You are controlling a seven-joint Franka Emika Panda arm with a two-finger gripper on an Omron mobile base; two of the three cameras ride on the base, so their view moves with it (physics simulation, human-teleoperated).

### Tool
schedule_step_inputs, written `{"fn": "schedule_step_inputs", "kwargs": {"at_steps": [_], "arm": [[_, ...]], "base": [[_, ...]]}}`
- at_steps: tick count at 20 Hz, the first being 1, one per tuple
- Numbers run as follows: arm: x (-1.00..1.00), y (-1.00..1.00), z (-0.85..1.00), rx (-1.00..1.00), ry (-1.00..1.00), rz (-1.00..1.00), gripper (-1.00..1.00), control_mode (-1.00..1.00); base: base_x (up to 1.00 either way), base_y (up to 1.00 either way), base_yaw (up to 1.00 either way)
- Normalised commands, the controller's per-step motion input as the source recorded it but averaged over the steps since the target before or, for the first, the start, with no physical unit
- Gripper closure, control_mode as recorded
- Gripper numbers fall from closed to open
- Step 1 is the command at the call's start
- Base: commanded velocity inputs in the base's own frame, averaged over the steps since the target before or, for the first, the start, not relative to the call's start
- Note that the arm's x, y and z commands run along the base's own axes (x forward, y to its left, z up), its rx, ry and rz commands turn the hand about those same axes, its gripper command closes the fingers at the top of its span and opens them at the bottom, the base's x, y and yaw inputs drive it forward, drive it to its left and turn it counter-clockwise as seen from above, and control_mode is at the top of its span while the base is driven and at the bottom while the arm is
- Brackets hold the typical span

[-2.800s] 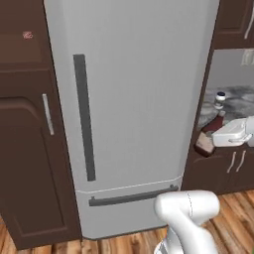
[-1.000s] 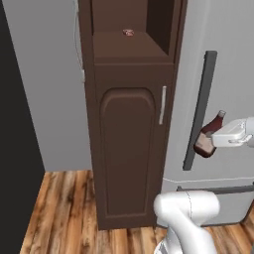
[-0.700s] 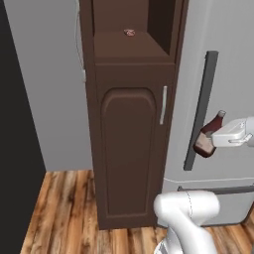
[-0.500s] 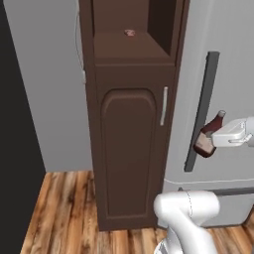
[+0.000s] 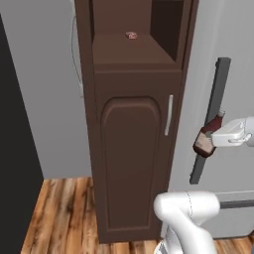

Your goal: Pick the ketchup and mayonnaise from the counter and place them in the cabinet.

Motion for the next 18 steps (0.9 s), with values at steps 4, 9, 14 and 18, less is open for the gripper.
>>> {"fn": "schedule_step_inputs", "kwargs": {"at_steps": [4,9,14,18], "arm": [[0.0,0.0,0.0,0.0,0.0,0.0,1.0,1.0],[0.0,0.0,0.0,0.0,0.0,0.0,1.0,1.0],[0.0,0.0,0.0,0.0,0.0,0.0,1.0,1.0],[0.0,0.0,0.0,0.0,0.0,0.0,1.0,1.0]], "base": [[0.31,0.22,0.0],[0.28,0.25,0.0],[0.33,0.21,0.0],[0.34,0.17,0.0]]}}
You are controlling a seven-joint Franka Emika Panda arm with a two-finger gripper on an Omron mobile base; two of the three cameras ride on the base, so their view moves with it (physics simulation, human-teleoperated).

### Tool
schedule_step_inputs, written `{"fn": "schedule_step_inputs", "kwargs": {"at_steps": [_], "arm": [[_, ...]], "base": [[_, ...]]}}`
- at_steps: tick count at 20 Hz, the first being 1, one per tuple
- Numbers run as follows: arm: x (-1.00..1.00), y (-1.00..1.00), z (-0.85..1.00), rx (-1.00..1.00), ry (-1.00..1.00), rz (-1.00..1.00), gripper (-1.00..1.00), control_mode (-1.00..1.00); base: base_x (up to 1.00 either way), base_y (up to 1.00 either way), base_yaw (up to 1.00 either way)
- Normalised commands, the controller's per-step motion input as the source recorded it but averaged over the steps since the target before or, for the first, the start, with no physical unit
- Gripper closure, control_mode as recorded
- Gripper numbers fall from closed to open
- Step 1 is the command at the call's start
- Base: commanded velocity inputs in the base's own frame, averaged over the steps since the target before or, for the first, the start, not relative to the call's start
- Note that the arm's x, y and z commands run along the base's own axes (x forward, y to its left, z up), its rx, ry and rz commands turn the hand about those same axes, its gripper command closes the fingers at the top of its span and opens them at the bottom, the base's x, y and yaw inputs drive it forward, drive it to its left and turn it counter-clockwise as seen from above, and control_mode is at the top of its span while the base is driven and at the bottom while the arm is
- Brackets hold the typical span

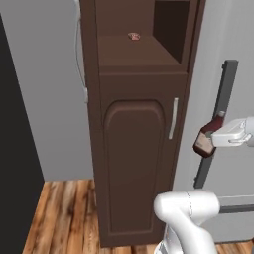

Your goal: Pick the ketchup and mayonnaise from the counter and place them in the cabinet.

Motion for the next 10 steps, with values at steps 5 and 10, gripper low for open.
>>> {"fn": "schedule_step_inputs", "kwargs": {"at_steps": [5,10], "arm": [[0.0,0.0,0.0,0.0,0.0,0.0,1.0,1.0],[0.0,0.0,0.0,0.0,0.0,0.0,1.0,1.0]], "base": [[0.37,0.1,0.0],[0.17,0.1,0.0]]}}
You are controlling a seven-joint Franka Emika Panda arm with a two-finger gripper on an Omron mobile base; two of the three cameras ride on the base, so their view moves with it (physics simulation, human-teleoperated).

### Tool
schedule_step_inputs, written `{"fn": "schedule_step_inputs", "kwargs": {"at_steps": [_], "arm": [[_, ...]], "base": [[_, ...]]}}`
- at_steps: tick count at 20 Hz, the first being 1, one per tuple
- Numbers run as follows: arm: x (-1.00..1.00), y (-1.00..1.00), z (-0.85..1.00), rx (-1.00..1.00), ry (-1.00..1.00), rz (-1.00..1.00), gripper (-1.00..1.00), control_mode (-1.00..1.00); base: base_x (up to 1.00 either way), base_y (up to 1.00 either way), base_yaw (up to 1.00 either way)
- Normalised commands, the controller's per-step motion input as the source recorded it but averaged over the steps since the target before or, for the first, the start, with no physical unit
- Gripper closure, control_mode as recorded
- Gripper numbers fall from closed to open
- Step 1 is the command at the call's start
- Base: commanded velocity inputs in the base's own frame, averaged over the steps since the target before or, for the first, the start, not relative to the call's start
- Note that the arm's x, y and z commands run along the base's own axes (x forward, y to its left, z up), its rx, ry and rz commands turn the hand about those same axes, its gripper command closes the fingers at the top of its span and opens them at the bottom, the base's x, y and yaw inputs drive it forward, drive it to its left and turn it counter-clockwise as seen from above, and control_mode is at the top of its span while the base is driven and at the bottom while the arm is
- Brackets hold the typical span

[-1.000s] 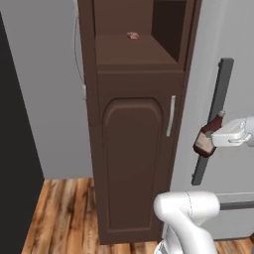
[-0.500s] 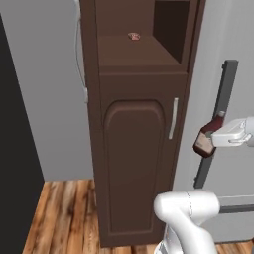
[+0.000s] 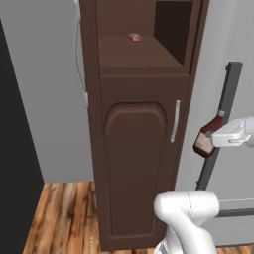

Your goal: Pick the ketchup and mayonnaise from the counter and place them in the cabinet.

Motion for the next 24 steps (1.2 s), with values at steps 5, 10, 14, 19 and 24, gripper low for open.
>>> {"fn": "schedule_step_inputs", "kwargs": {"at_steps": [5,10,14,19,24], "arm": [[0.0,0.0,0.0,0.0,0.0,0.0,1.0,1.0],[0.01,0.1,0.01,0.0,0.0,0.0,1.0,-1.0],[0.0,0.07,0.16,-0.04,-0.02,0.0,1.0,-1.0],[-0.03,0.04,0.3,-0.1,-0.06,0.0,1.0,-1.0],[-0.06,0.02,0.33,-0.13,-0.07,0.0,1.0,-1.0]], "base": [[0.09,0.09,0.0],[0.0,0.0,0.0],[0.0,0.0,0.0],[0.0,0.0,0.0],[0.0,0.0,0.0]]}}
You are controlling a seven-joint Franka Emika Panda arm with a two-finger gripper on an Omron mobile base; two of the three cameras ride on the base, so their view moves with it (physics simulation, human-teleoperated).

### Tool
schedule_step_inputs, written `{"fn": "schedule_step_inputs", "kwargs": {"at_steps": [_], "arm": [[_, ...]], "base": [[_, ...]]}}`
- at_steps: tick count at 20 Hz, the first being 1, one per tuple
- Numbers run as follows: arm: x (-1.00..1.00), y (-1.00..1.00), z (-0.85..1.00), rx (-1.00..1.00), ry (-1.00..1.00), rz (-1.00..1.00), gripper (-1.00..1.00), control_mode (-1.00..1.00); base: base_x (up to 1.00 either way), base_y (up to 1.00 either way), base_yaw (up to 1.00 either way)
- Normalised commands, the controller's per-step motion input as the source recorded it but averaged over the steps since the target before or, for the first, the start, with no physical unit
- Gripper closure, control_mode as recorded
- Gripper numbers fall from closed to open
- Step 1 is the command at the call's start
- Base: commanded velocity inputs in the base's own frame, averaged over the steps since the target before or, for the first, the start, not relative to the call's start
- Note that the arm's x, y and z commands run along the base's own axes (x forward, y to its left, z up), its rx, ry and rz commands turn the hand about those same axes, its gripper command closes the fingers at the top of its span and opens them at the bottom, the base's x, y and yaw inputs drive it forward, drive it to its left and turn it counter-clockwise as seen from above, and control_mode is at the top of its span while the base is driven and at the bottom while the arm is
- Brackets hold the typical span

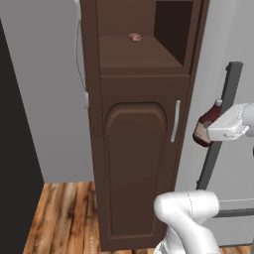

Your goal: Pick the ketchup and mayonnaise from the counter and place them in the cabinet.

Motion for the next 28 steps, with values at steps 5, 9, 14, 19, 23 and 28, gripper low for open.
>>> {"fn": "schedule_step_inputs", "kwargs": {"at_steps": [5,9,14,19,23,28], "arm": [[-0.11,0.03,0.26,-0.11,-0.07,0.0,1.0,-1.0],[-0.01,0.02,0.19,-0.09,-0.02,-0.04,1.0,-1.0],[0.0,0.06,0.21,-0.05,0.0,-0.1,1.0,-1.0],[0.0,0.11,0.22,-0.01,-0.01,-0.11,1.0,-1.0],[0.0,0.08,0.29,0.0,-0.04,-0.12,1.0,-1.0],[0.04,0.03,0.25,0.0,-0.04,-0.07,1.0,-1.0]], "base": [[0.0,0.0,0.0],[0.0,0.0,0.0],[0.0,0.0,0.0],[0.0,0.0,0.0],[0.0,0.0,0.0],[0.0,0.0,0.0]]}}
